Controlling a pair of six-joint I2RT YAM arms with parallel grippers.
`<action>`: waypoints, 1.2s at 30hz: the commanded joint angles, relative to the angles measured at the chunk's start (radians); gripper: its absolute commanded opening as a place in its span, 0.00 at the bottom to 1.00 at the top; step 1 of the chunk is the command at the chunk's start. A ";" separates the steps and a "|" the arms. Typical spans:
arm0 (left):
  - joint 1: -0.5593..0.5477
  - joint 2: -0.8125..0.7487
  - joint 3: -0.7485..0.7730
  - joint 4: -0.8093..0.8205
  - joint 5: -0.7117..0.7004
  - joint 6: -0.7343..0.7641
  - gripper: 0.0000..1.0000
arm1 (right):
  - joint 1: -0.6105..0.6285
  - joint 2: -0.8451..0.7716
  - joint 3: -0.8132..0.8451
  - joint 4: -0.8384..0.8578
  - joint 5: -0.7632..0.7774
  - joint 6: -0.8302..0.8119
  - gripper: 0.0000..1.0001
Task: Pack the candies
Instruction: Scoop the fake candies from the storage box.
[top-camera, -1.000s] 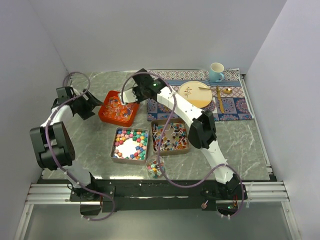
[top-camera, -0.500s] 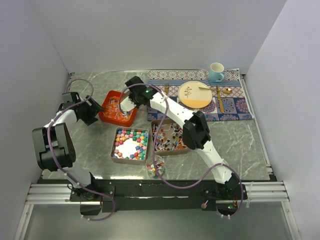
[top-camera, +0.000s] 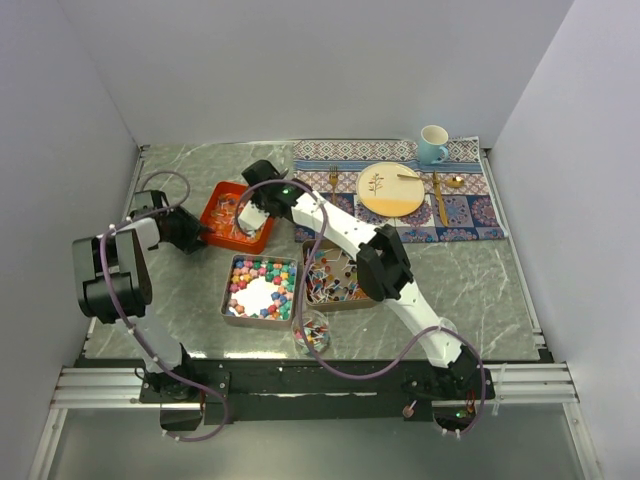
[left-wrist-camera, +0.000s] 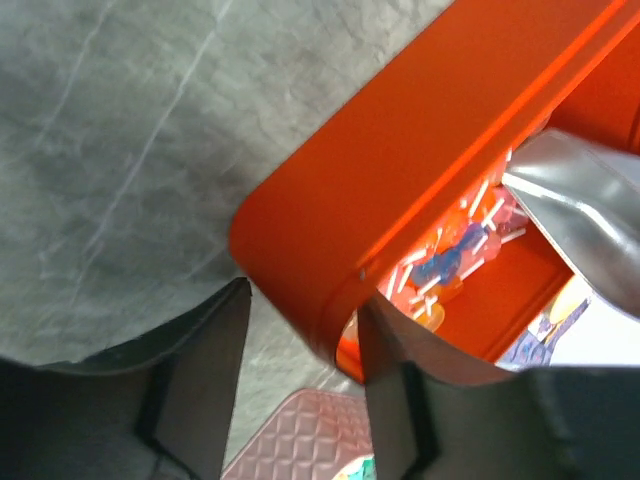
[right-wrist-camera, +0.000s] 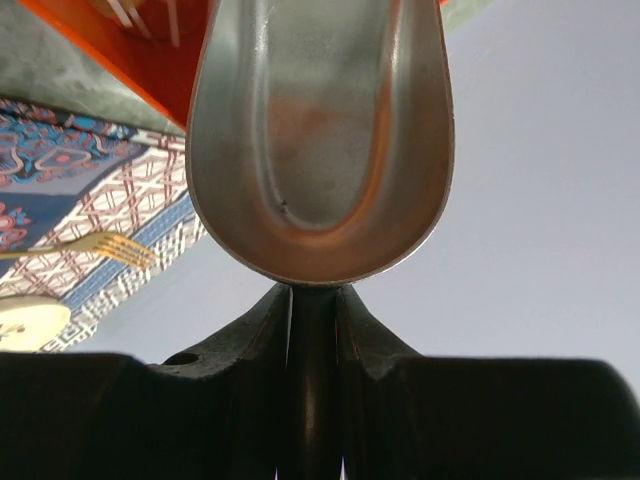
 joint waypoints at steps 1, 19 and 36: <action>-0.003 0.030 0.048 0.009 0.019 -0.018 0.49 | 0.015 0.009 0.055 -0.059 -0.101 -0.019 0.00; -0.003 -0.017 -0.027 0.081 0.100 -0.059 0.21 | 0.038 0.021 0.058 -0.278 -0.281 0.065 0.00; -0.015 -0.023 0.030 0.035 0.156 -0.155 0.55 | 0.047 0.018 -0.025 -0.315 -0.370 0.000 0.00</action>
